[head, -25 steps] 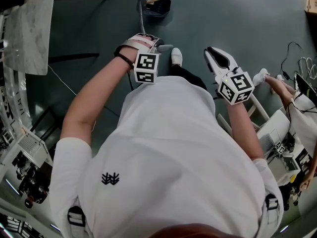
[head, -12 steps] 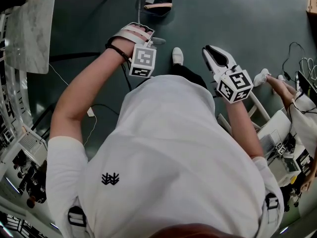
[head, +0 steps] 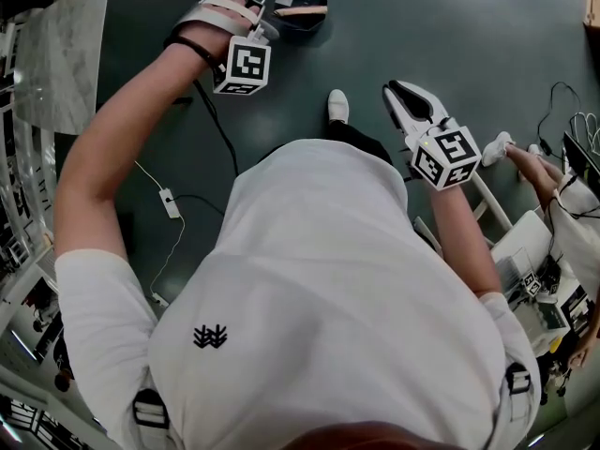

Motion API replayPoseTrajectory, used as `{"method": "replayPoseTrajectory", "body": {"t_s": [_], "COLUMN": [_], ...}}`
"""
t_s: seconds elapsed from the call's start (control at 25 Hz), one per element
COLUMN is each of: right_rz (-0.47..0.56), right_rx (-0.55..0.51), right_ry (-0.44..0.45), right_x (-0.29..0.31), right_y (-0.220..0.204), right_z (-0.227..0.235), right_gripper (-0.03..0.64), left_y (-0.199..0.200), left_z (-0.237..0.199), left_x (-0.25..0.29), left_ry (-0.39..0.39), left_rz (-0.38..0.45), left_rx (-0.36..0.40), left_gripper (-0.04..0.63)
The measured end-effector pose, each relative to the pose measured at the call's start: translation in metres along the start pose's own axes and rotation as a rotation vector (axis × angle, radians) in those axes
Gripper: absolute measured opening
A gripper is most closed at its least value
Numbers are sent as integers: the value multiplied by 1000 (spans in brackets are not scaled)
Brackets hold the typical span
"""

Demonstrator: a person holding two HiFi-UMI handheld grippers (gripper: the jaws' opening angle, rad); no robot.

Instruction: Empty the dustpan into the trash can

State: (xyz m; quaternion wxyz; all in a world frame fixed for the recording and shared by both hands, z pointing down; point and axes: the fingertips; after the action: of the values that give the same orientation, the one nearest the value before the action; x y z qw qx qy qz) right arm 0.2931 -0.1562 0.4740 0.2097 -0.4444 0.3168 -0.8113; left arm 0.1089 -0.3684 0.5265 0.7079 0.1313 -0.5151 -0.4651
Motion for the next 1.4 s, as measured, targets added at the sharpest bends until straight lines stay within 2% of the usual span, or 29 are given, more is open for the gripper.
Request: {"method": "replayPoseTrajectory", "body": {"t_s": [0.12, 0.2, 0.36, 0.56, 0.84, 1.04, 1.24, 1.4], "right_rz": [4, 8, 15, 12, -6, -27, -51, -73], "right_rx": [1, 0, -11, -37, -78, -124, -178, -217], "right_ry": [3, 3, 11, 25, 63, 100, 135, 154], "right_x": [0, 0, -1, 4, 20, 38, 53, 62], "right_y": [1, 2, 6, 11, 19, 30, 34, 30], "right_z": [4, 6, 6, 6, -5, -24, -53, -82], "right_gripper": [52, 52, 52, 52, 51, 51, 51, 51], "left_y": [-4, -4, -14, -31, -74, -121, -158, -171], "left_z": [-5, -11, -22, -21, 0, 30, 86, 156], "left_x": [4, 3, -6, -6, -7, -5, -15, -34], "left_ry": [48, 67, 70, 44, -22, -96, -187, -299], "left_rz": [-30, -52, -127, -174, -232, -300, -352, -368], "left_rx": [101, 132, 143, 120, 1, -145, -296, -414], "left_gripper": [57, 57, 57, 56, 55, 55, 55, 55]}}
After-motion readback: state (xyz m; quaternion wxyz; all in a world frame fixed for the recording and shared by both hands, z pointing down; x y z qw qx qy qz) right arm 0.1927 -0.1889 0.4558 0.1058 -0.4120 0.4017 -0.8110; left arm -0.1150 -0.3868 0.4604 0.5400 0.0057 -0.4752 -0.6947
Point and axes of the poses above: the fingertips, and each gripper's own axes: x forward along the fingers, z to its right, y out of its top, and after that the axes turned 12 degrees about -z, right-handed
